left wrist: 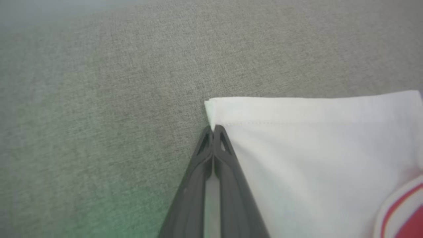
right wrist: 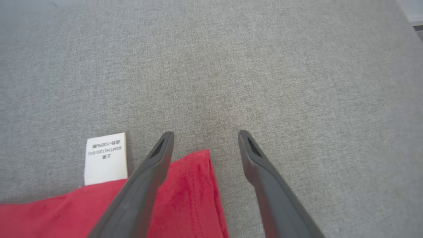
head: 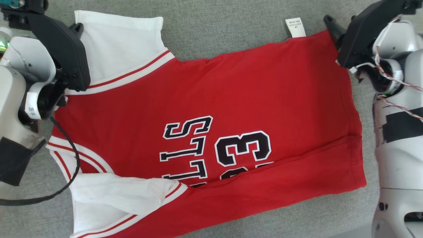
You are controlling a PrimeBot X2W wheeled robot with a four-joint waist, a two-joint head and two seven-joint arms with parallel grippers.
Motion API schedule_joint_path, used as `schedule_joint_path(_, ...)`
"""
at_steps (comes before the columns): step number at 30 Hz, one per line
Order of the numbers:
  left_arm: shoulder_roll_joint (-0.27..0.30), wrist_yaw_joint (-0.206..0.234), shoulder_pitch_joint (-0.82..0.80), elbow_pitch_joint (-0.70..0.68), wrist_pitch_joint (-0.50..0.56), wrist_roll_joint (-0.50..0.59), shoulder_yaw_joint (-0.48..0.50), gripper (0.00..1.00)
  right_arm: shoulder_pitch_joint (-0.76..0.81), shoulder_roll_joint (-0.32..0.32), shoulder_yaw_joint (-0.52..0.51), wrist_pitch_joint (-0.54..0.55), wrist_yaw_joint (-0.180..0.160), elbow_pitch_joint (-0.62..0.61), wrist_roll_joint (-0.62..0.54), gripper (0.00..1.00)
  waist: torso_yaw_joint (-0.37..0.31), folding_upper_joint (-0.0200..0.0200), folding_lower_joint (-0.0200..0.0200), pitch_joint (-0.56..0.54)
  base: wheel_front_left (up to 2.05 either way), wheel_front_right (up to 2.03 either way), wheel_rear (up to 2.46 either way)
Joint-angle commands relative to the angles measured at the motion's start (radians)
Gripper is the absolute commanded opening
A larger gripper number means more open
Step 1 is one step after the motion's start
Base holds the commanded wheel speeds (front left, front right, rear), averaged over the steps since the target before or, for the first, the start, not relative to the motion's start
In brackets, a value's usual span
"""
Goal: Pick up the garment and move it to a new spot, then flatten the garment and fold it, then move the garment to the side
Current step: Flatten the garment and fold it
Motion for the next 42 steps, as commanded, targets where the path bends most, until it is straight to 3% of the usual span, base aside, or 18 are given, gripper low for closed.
schedule_joint_path(1,-0.001,0.0,0.048,0.015,0.011,0.0,-0.02,0.0,0.009,-0.012,0.001,0.009,-0.002,-0.01,0.003,1.0,0.003,0.0,0.0,-0.004,0.0,0.0,0.0)
schedule_joint_path(9,0.001,0.005,0.054,0.004,0.004,-0.006,-0.019,0.0,0.074,-0.068,0.046,0.155,-0.002,-0.1,0.038,1.0,0.005,0.0,0.0,-0.019,0.0,0.0,0.0)
schedule_joint_path(17,0.004,0.012,0.048,-0.008,0.014,-0.003,-0.026,0.0,0.089,-0.06,0.082,0.172,-0.002,-0.11,0.054,1.0,0.013,0.0,0.0,-0.002,0.0,0.0,0.0)
schedule_joint_path(25,0.001,0.007,0.041,-0.013,0.002,-0.004,-0.028,0.0,0.049,-0.087,0.116,0.113,-0.002,-0.06,0.033,1.0,0.026,0.0,0.0,0.009,0.0,0.0,0.0)
schedule_joint_path(28,0.0,0.006,0.041,-0.011,-0.006,-0.006,-0.027,0.0,0.036,-0.085,0.118,0.098,-0.002,-0.021,0.037,0.81,0.029,0.0,0.0,0.008,0.0,0.0,0.0)
schedule_joint_path(29,-0.001,0.005,0.041,-0.011,-0.007,-0.007,-0.027,0.0,0.032,-0.086,0.123,0.098,-0.002,-0.008,0.036,0.49,0.03,0.0,0.0,0.008,0.0,0.0,0.0)
schedule_joint_path(31,-0.004,0.004,0.04,-0.01,-0.01,-0.008,-0.028,0.0,0.028,-0.09,0.129,0.091,-0.002,0.01,0.036,0.33,0.032,0.0,0.0,0.008,0.0,0.0,0.0)
schedule_joint_path(32,-0.006,0.003,0.04,-0.009,-0.012,-0.01,-0.028,0.0,0.025,-0.092,0.13,0.087,-0.002,0.02,0.037,0.0,0.032,0.0,0.0,0.007,0.0,0.0,0.0)
schedule_joint_path(37,-0.019,-0.001,0.046,-0.007,-0.047,-0.018,-0.018,0.0,0.015,-0.097,0.119,0.045,-0.002,0.047,0.029,0.0,0.038,0.0,0.0,-0.002,0.0,0.0,0.0)
schedule_joint_path(42,-0.032,-0.021,0.043,-0.008,-0.163,-0.009,0.011,0.0,0.012,-0.091,0.093,-0.044,-0.002,0.057,0.024,0.0,0.05,0.0,0.0,-0.027,0.0,0.0,0.0)
